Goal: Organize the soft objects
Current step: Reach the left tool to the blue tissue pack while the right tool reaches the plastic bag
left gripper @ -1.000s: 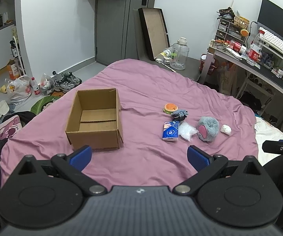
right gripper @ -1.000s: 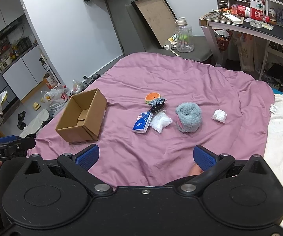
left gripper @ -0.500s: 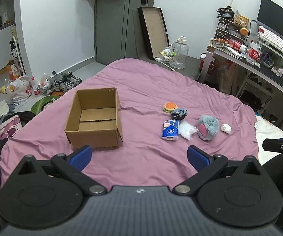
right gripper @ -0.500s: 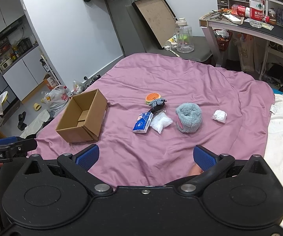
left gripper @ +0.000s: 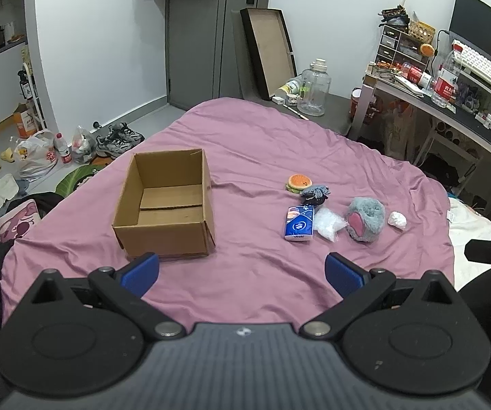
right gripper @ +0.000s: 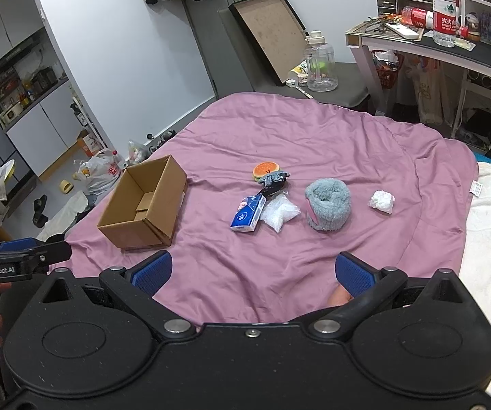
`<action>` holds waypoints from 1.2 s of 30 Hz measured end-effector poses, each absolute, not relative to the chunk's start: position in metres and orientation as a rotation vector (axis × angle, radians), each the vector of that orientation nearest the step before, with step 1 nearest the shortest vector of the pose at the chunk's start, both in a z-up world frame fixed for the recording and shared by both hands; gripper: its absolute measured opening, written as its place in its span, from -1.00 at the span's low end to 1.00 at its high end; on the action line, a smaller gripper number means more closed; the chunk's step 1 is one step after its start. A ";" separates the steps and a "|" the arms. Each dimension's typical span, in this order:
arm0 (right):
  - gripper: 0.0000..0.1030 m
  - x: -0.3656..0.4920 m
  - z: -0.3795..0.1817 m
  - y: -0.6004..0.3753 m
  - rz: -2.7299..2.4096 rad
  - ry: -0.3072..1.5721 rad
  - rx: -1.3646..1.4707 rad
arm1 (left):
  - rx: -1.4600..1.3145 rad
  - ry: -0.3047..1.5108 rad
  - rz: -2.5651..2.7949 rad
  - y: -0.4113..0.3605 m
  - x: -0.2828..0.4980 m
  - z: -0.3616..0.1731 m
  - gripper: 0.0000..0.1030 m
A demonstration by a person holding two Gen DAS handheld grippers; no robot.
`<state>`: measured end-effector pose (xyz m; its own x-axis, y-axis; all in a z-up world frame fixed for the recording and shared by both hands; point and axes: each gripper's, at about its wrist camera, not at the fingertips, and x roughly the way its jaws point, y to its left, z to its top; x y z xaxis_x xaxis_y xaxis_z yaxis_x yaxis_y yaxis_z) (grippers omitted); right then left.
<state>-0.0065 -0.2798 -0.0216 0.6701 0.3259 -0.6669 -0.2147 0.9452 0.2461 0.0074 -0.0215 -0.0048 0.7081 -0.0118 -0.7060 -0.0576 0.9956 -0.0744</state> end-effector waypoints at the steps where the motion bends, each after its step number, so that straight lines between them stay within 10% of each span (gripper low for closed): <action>1: 1.00 -0.006 -0.022 -0.281 0.306 0.781 0.155 | -0.095 0.782 0.027 -0.022 0.007 -0.005 0.99; 36: 1.00 0.086 -0.088 -0.332 0.296 0.885 0.345 | -0.098 0.858 0.023 -0.078 0.108 -0.060 0.98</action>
